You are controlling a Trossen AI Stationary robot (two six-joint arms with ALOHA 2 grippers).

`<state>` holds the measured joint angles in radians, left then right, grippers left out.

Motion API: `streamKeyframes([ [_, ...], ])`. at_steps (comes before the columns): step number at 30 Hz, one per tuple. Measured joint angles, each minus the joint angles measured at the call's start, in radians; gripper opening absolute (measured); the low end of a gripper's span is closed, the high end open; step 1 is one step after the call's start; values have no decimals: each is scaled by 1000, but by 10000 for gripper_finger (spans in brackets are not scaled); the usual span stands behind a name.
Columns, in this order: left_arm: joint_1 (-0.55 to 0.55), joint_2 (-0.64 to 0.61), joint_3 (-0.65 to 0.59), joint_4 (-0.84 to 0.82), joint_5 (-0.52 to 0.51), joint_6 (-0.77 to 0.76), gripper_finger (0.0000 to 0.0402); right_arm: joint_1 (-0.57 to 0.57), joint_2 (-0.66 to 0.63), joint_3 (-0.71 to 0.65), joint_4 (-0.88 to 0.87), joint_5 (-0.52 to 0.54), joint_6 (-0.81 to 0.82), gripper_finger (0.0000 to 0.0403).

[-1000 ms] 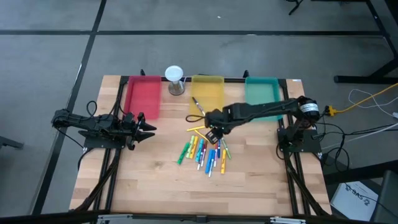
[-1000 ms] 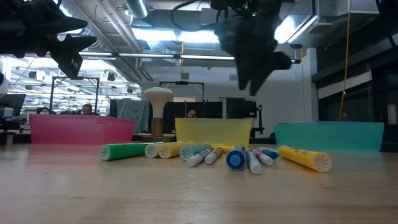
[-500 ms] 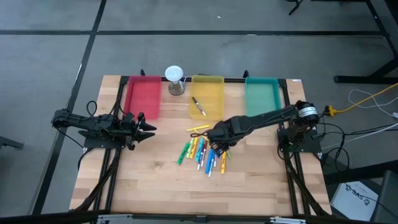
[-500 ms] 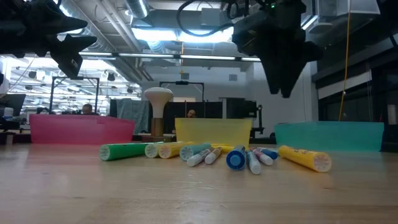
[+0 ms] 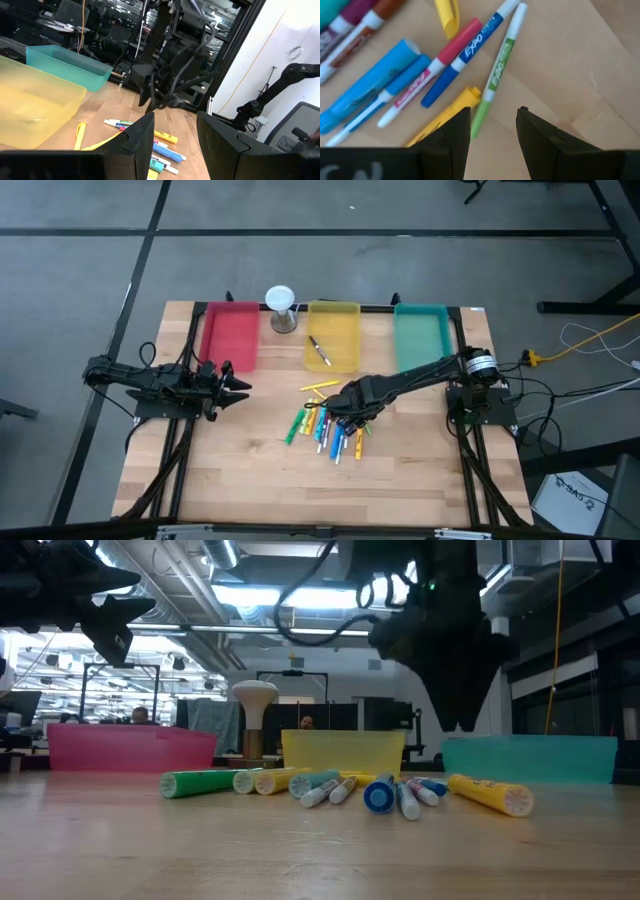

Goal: Pick & Place Markers
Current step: Put the green marker into the yellow bin

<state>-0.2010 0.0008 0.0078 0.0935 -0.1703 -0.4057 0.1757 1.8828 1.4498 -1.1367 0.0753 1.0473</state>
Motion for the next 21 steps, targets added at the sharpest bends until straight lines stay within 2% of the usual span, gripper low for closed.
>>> streamKeyframes([
  [12, 0, 0, 0, 0, 0, 0, 143, -2, 8, -109, 78, 38, 73, 156],
  [21, 0, 0, 0, 0, 0, 0, 143, -22, 8, -115, 171, 46, 80, 156],
])
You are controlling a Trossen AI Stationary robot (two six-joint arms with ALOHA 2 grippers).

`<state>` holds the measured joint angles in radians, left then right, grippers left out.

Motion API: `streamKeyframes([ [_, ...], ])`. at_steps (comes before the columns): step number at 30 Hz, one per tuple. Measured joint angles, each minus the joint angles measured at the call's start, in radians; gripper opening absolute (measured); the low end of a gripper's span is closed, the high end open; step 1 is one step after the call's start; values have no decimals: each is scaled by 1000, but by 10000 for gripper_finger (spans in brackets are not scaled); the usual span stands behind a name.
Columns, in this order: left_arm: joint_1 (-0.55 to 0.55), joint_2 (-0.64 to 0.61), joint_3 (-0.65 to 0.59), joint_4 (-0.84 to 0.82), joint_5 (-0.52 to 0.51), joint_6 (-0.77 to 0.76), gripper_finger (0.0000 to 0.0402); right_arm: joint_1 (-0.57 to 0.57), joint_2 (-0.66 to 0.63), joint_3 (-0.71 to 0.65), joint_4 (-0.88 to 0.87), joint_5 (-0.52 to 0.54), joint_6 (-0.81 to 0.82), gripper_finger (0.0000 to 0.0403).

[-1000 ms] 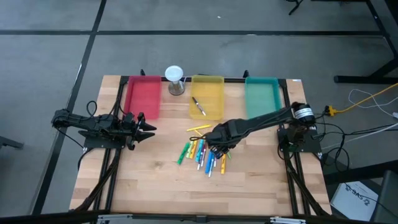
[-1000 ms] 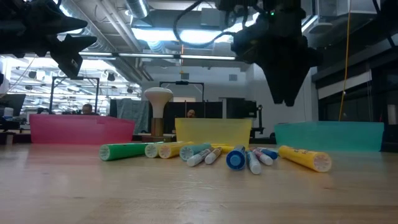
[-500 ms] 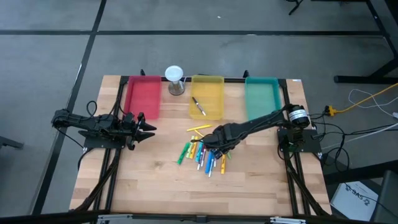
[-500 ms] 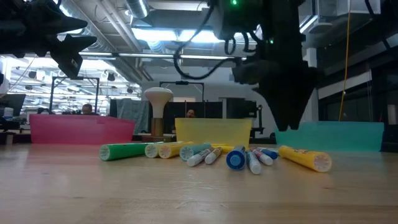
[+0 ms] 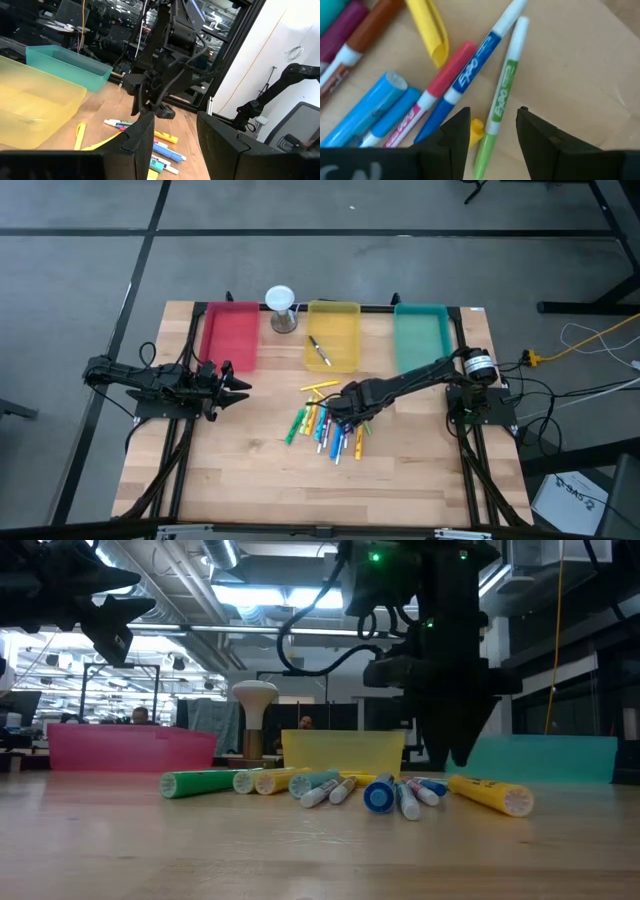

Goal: Pick & Place Markers
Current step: Put the green marker into the yellow bin

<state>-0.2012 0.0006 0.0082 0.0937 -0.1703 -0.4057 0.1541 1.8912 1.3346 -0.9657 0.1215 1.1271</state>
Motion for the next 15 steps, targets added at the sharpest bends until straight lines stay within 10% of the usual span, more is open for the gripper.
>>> streamKeyframes([
  [15, 0, 0, 0, 0, 0, 0, 143, -48, -1, -26, 21, -26, -1, 156],
])
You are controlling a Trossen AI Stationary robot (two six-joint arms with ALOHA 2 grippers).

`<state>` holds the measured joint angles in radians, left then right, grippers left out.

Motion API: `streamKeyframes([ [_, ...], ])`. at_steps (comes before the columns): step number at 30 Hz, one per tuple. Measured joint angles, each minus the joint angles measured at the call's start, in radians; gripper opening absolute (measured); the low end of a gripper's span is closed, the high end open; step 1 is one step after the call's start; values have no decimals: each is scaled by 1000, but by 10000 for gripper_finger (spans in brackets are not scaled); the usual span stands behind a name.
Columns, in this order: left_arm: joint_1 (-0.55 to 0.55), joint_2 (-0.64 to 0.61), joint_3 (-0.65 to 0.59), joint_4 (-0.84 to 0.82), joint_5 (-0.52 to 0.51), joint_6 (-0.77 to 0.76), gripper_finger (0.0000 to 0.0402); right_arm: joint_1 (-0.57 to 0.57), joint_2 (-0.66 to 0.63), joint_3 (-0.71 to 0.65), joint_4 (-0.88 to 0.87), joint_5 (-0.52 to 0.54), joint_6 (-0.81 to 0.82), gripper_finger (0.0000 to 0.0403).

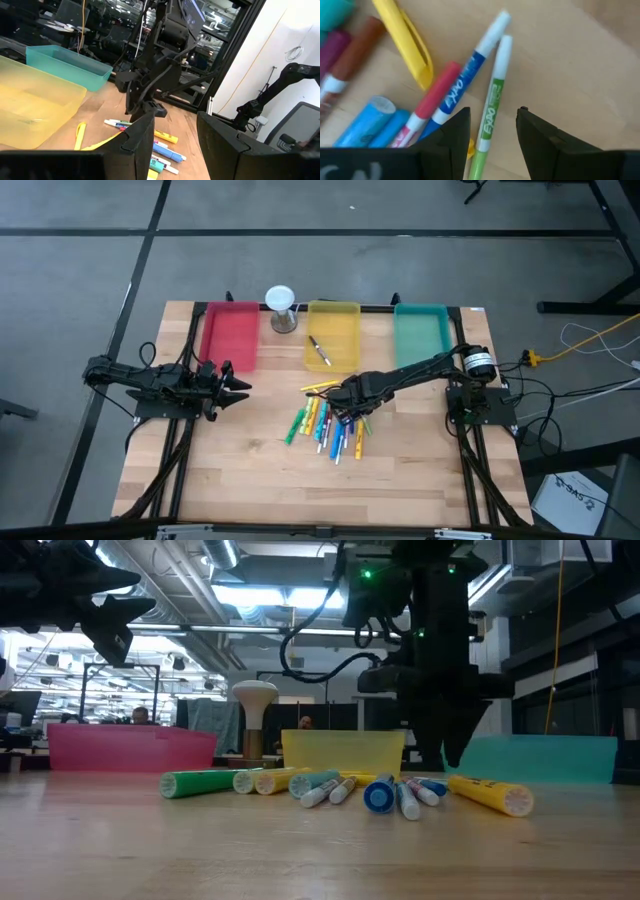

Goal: Pick & Place Markers
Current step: Put the green marker into the yellow bin

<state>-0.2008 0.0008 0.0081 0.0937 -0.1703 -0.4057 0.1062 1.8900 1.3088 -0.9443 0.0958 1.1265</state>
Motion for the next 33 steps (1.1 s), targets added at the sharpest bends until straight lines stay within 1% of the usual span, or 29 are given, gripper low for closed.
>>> streamKeyframes([
  [6, 0, 0, 0, 0, 0, 0, 143, 0, 0, -40, 8, -24, 44, 156],
  [15, 0, 0, 0, 0, 0, 0, 143, 0, -2, -89, 71, -47, 53, 156],
  [33, 0, 0, 0, 0, 0, 0, 143, 0, -3, -95, 68, -63, 42, 156],
])
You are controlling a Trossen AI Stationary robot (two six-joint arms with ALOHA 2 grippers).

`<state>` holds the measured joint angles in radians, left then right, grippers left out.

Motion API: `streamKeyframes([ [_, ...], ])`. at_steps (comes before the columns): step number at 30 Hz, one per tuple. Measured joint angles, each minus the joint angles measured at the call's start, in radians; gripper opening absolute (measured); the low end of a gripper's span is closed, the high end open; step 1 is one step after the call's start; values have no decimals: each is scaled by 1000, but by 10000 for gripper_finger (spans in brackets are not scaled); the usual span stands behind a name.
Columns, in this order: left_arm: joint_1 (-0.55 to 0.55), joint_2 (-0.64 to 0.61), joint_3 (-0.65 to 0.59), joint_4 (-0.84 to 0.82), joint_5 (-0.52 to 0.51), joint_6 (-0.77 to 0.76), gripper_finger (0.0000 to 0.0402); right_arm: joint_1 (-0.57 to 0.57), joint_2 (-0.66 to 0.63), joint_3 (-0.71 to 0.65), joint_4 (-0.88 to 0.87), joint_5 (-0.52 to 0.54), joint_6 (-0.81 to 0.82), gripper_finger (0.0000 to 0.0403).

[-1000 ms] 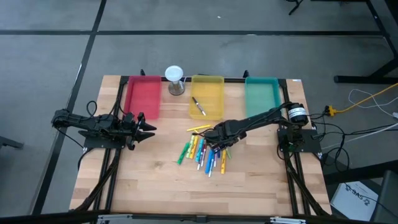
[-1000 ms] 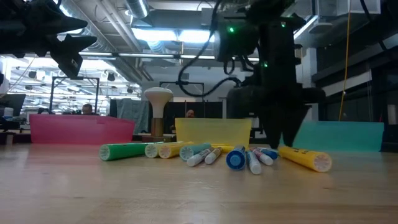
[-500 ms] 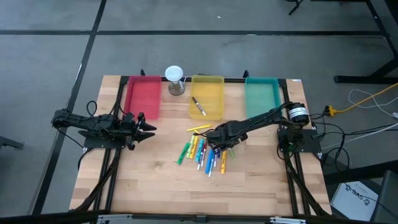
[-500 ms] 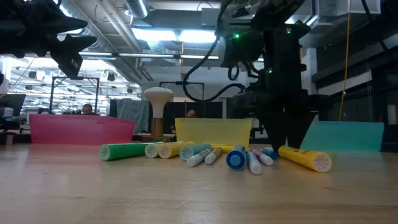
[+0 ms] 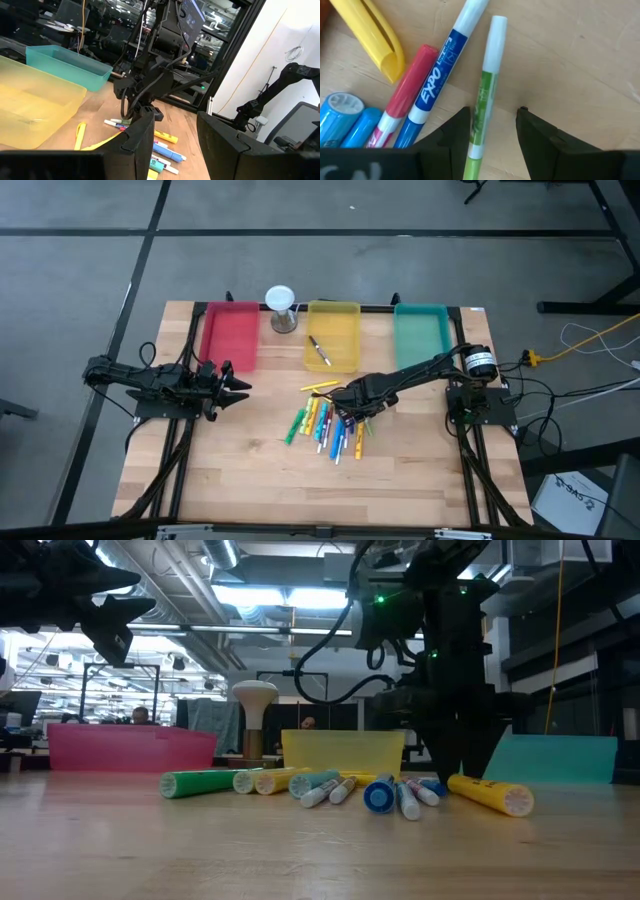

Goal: Pick & Place Markers
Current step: Put the green marker into the yellow bin

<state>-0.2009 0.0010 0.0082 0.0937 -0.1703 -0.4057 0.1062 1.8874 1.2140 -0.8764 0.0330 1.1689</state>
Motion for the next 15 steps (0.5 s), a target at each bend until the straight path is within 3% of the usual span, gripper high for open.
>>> streamKeyframes([
  [15, 0, 0, 0, 0, 0, 0, 143, 0, 2, -1, -46, -3, -43, 156],
])
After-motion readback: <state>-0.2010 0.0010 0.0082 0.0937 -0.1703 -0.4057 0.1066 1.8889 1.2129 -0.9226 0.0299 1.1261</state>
